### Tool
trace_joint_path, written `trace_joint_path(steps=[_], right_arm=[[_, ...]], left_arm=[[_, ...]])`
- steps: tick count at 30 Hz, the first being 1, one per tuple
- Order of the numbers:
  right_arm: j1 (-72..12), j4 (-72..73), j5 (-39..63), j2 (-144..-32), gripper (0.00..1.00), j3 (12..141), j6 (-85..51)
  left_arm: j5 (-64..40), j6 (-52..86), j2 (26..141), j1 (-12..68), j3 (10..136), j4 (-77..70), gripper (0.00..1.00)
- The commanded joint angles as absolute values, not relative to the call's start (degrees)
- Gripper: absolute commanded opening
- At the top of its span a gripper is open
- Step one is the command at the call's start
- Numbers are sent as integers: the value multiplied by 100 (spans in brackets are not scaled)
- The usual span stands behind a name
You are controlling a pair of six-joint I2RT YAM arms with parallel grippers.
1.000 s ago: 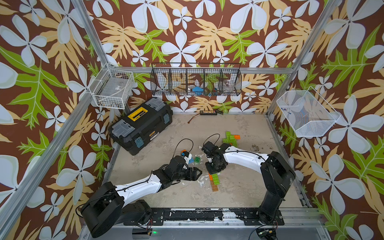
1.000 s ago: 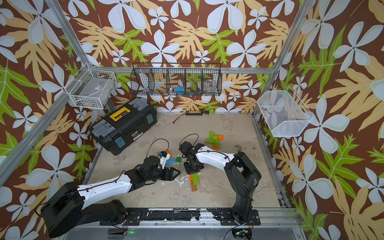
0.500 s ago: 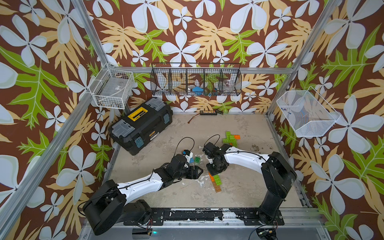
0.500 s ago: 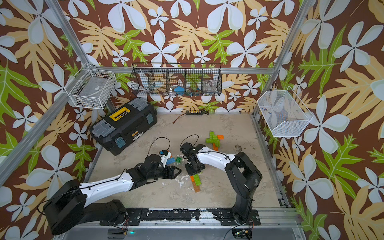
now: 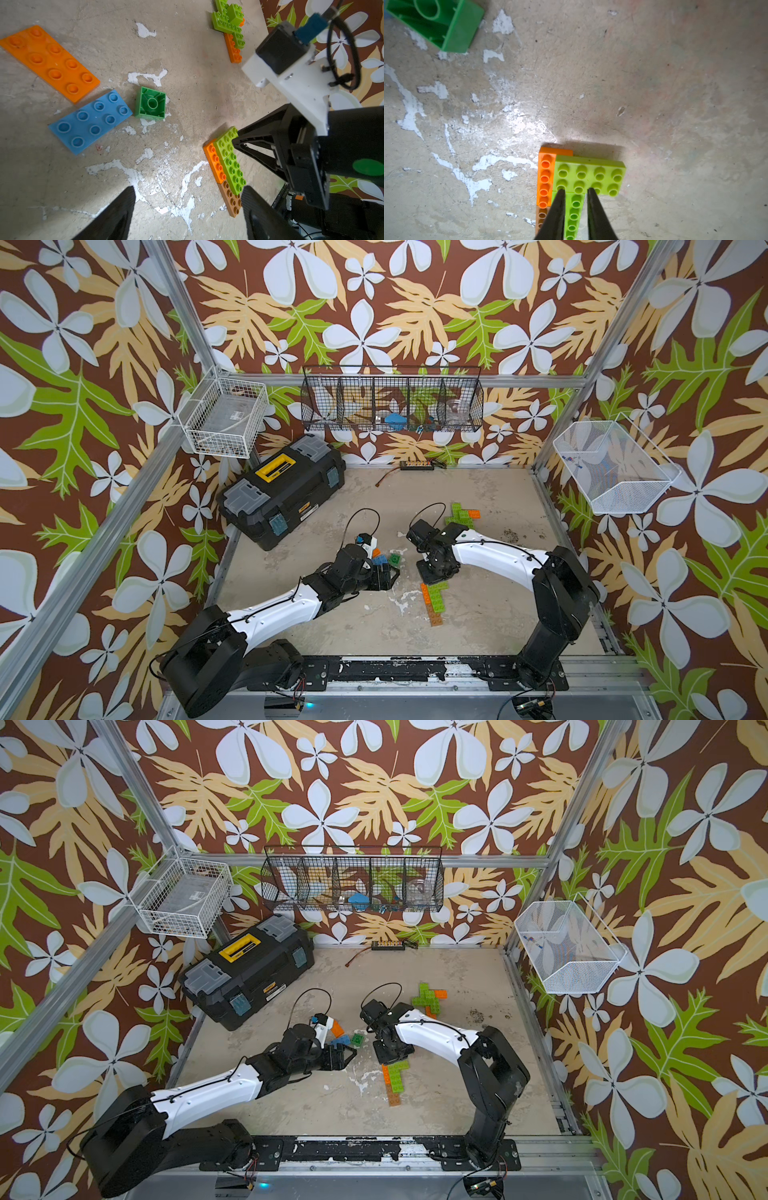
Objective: Assemble a small pinwheel with lego
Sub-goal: Assemble the lego brick with the lego brick, then move the lego brick at the center of the board.
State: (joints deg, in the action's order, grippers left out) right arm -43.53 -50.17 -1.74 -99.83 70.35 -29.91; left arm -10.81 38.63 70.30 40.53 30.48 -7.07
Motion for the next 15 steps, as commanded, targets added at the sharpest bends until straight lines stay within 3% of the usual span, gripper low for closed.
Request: trace_joint_path(steps=[1, 5, 10, 15], right_arm=[[-4364, -4971, -200, -9835, 26, 7031, -3207], [-4363, -4729, -126, -9614, 26, 7043, -3094], [-4363, -4424, 60, -9351, 27, 7154, -2992], [-4365, -4279, 164, -9224, 27, 7349, -2969]], left_arm=[[-1051, 3769, 7025, 4010, 3095, -589, 83], [-912, 3784, 6935, 3799, 3063, -444, 80], [-283, 3322, 7292, 3601, 3573, 358, 64], [-285, 3130, 8018, 3129, 4113, 589, 54]])
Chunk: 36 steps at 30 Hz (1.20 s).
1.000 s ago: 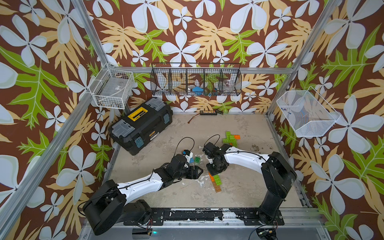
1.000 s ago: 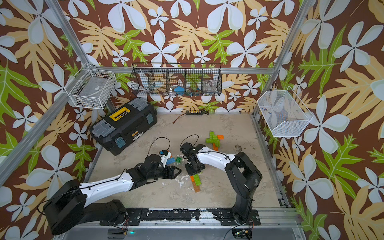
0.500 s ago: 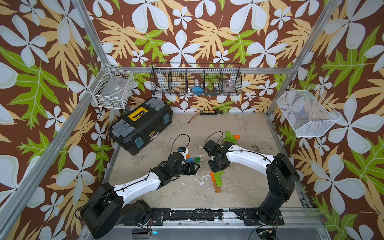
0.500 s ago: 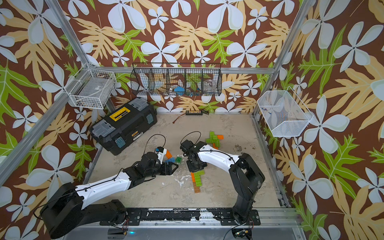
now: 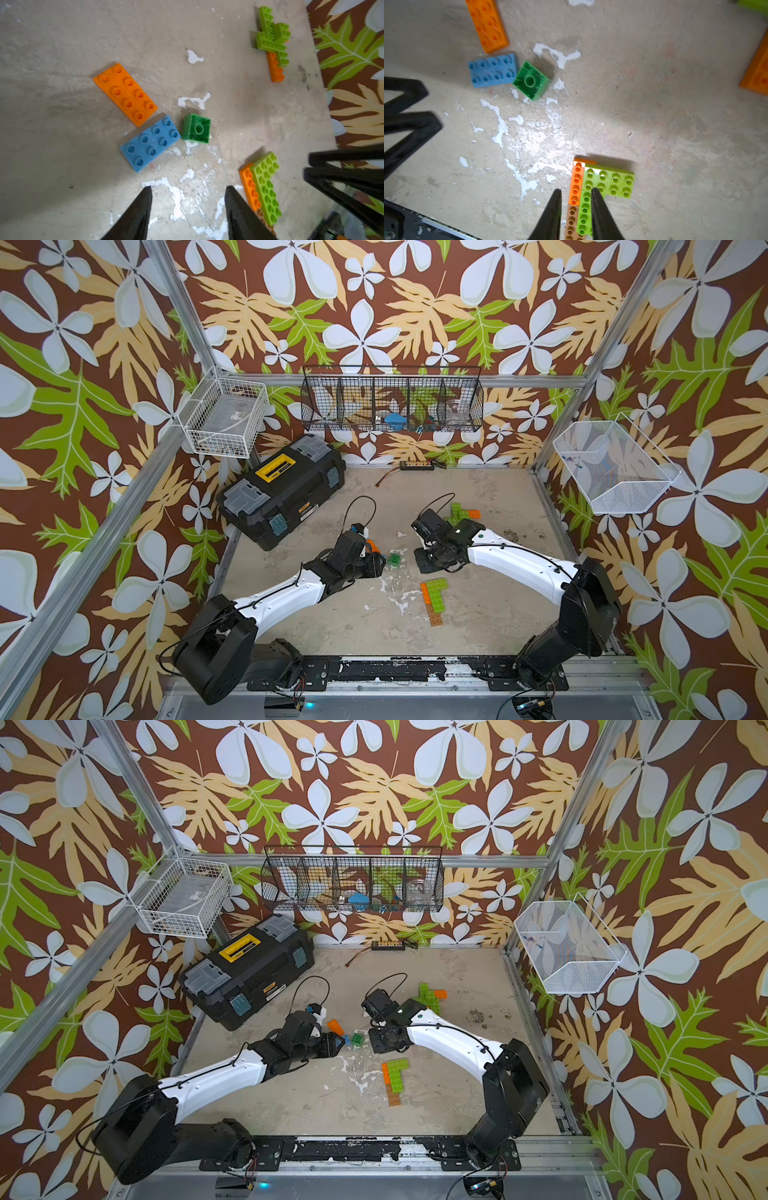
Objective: Assemble a small pinwheel with lego
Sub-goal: Move the lego brick at the center of the board.
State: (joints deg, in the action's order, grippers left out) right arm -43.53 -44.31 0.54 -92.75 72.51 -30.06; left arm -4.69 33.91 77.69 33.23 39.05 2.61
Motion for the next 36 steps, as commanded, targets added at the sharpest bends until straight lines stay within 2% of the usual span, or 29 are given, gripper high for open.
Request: trace_joint_path(steps=[1, 6, 16, 20, 29, 36], right_arm=[[-4361, -4297, 151, -9213, 27, 7377, -2970], [-4365, -4306, 35, -9050, 27, 7308, -2947], [-4195, -4325, -121, -8586, 28, 6873, -2919], [-4042, -4282, -62, -8379, 28, 6692, -2927], [-3946, -4306, -93, -8253, 27, 6555, -2885], [-3894, -4314, -157, -8205, 27, 6469, -2950]], left_arm=[[-260, 3122, 8167, 3030, 4225, 629, 53], [-179, 2910, 9141, 2690, 5030, 941, 54], [-349, 2694, 10237, 2690, 5882, 1190, 54], [-568, 2604, 10485, 2691, 6060, 1239, 43], [-1011, 2530, 10934, 3047, 6388, 1205, 26], [-1304, 2779, 11344, 3643, 6928, 1168, 25]])
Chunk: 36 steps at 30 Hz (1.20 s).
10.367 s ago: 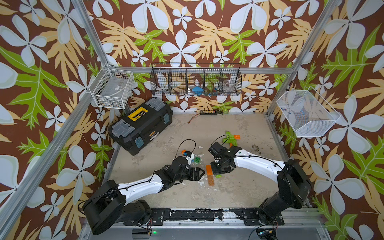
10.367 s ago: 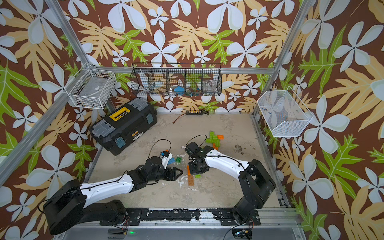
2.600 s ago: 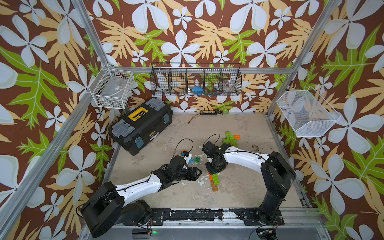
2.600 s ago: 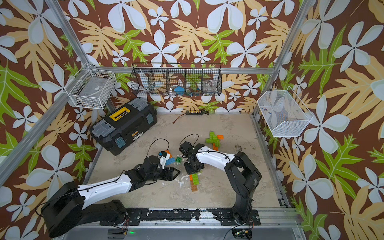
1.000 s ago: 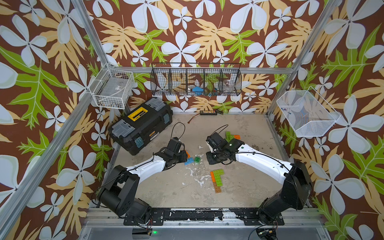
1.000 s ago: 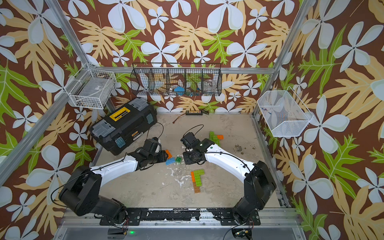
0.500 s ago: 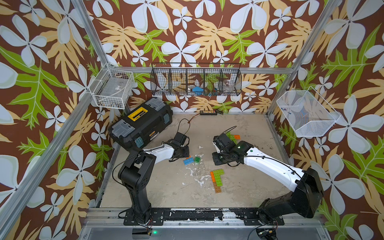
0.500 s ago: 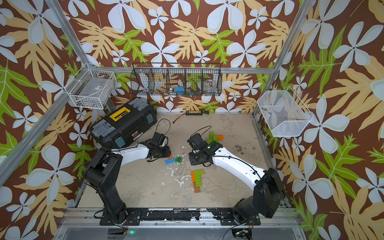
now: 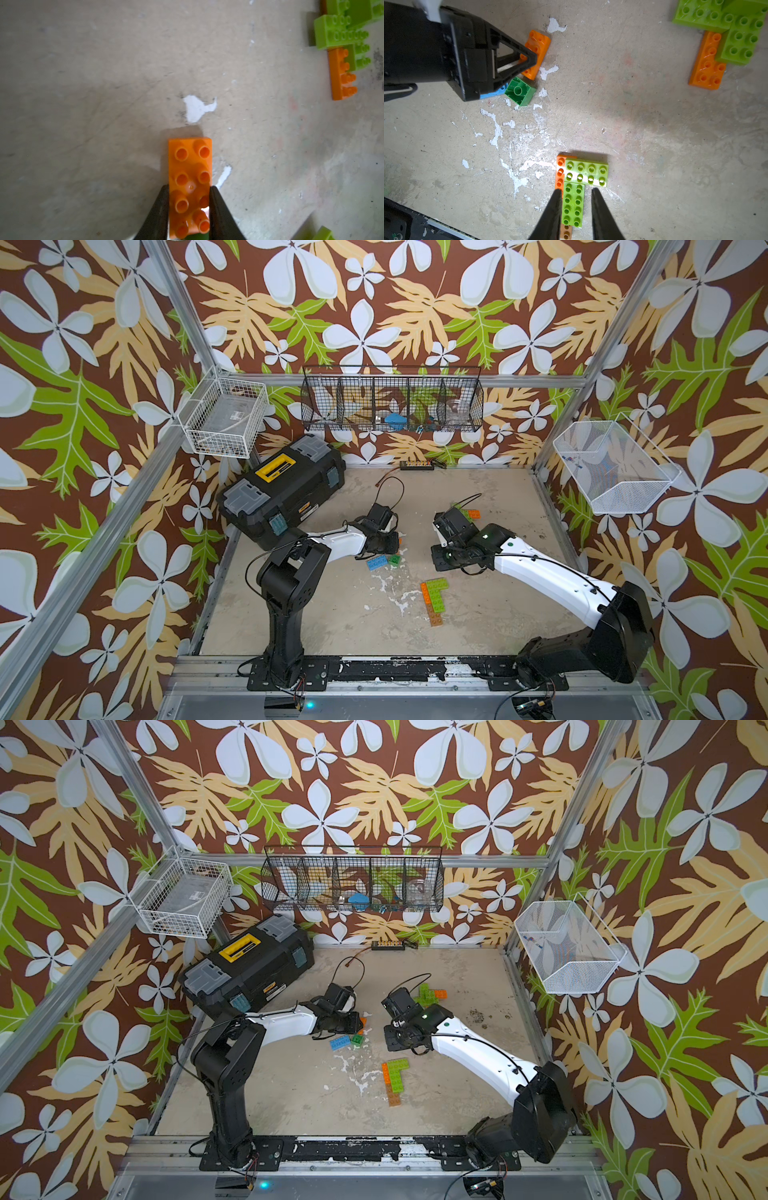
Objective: Assemble a small pinwheel with lego
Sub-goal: Move the lego brick at the center of the board.
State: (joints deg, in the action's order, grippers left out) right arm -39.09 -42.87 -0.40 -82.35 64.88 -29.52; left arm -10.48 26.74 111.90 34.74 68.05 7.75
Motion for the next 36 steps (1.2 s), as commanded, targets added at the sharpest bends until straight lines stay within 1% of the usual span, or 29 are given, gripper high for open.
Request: trace_joint_path(steps=[1, 4, 9, 15, 22, 26, 31, 36], right_arm=[[-3879, -4331, -188, -8200, 27, 6460, -2969], [-3806, -4401, -299, -8151, 27, 6426, -3076], [-3525, -4328, -146, -8099, 27, 6244, -3208], [-3332, -4193, 120, -8172, 28, 6185, -3194], [-3331, -4168, 142, -8345, 28, 6252, -3145], [-3331, -4218, 171, -8536, 29, 6352, -3149], [-3356, -4208, 258, -8708, 28, 6416, -3247], [-3584, -3867, 656, -9137, 26, 6528, -3418]], left_arm=[[-1316, 2815, 11387, 3729, 6963, 1177, 25], [-1297, 3025, 11355, 3946, 6884, 1120, 25], [-1524, 3447, 10947, 4149, 6266, 640, 27], [-1858, 3509, 10739, 4324, 6064, 407, 36], [-2167, 3481, 10505, 4324, 6042, 330, 42], [-2305, 3511, 10266, 4328, 5959, 247, 50], [-2042, 3465, 9659, 4273, 5601, 206, 50], [-1717, 3389, 8650, 4046, 4826, 62, 49]])
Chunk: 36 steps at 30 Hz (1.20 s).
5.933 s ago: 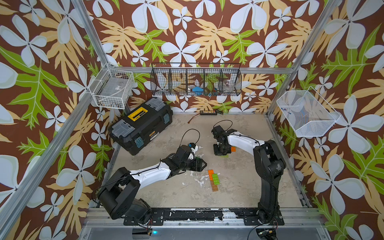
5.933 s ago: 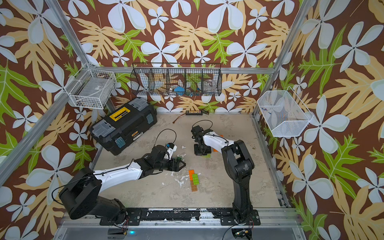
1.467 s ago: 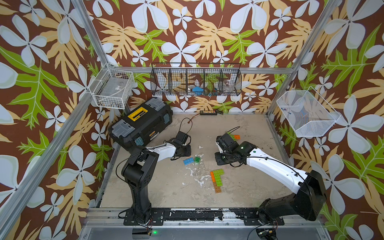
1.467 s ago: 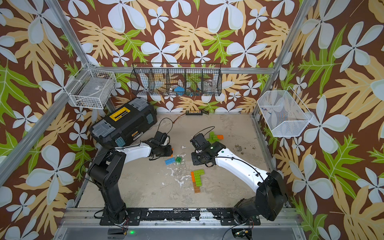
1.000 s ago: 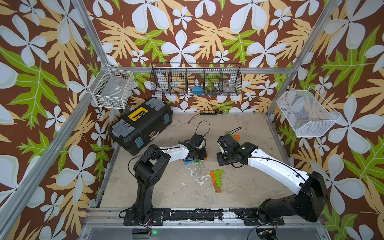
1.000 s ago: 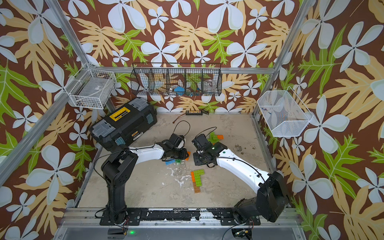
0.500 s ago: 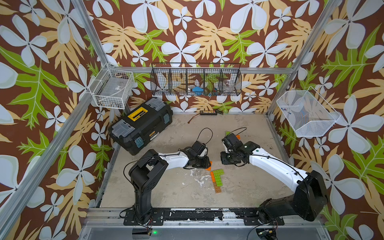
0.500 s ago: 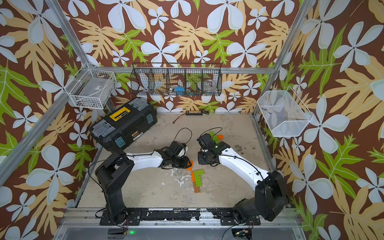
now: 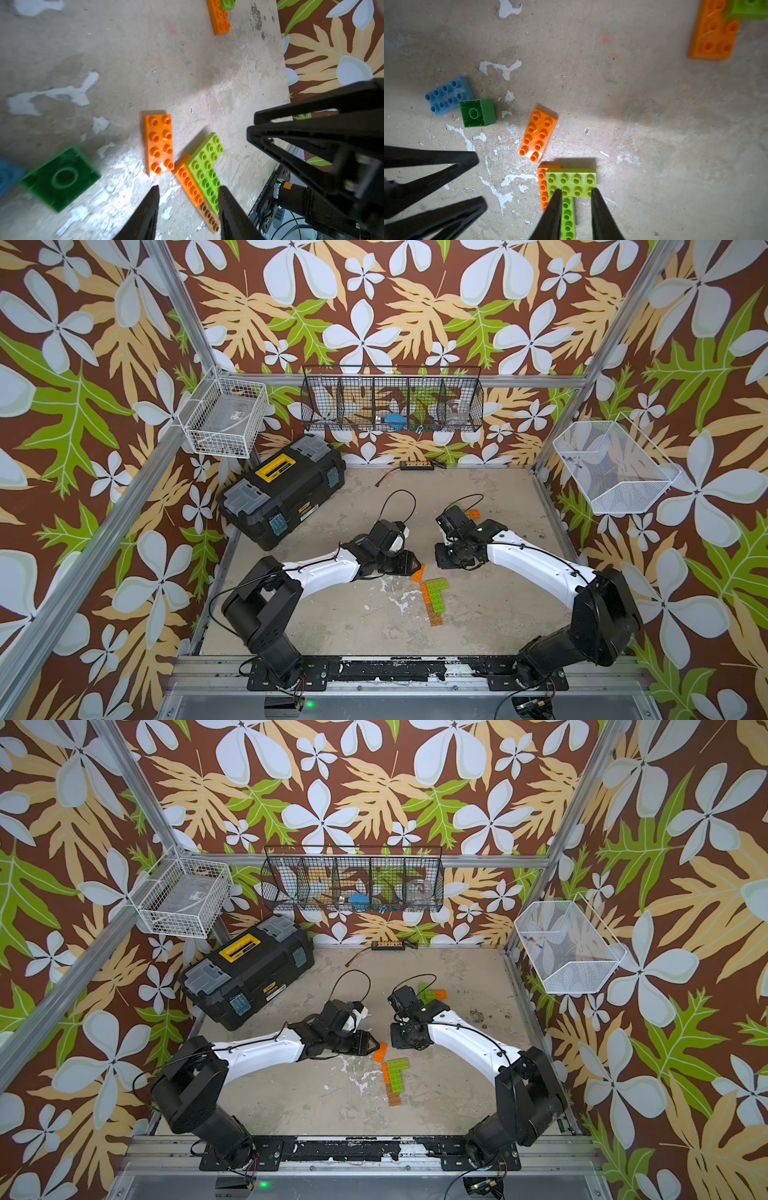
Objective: Assemble a small pinwheel with lego
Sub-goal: Move the lego brick at the center of the board, then adjust the lego brick at the center of the board.
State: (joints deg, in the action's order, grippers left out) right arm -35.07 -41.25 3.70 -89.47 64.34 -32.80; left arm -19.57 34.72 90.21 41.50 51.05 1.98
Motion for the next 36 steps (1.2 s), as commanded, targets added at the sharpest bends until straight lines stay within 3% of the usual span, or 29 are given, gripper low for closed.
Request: trace_joint_path(steps=[1, 6, 11, 27, 33, 36], right_arm=[[-3586, -3802, 765, -9250, 28, 6547, -3453], [-3586, -3334, 1120, -9731, 42, 6556, -3607], [-3584, -3196, 1324, -10140, 46, 6657, -3602], [-3568, -2702, 2375, -10737, 41, 7024, -3133], [-3618, -3175, 1388, -10356, 39, 6984, -3079], [-3809, -3589, 805, -10267, 34, 6961, -3149]], left_arm=[[-1699, 3392, 8444, 3982, 4655, 16, 49], [-1582, 3397, 7317, 3550, 3861, -23, 51], [-1515, 3332, 6748, 3281, 3500, 199, 53], [-1692, 3618, 6441, 3234, 2944, -31, 54], [-1675, 3603, 6358, 3341, 2758, -23, 53], [-1416, 3595, 6304, 3710, 2695, -16, 53]])
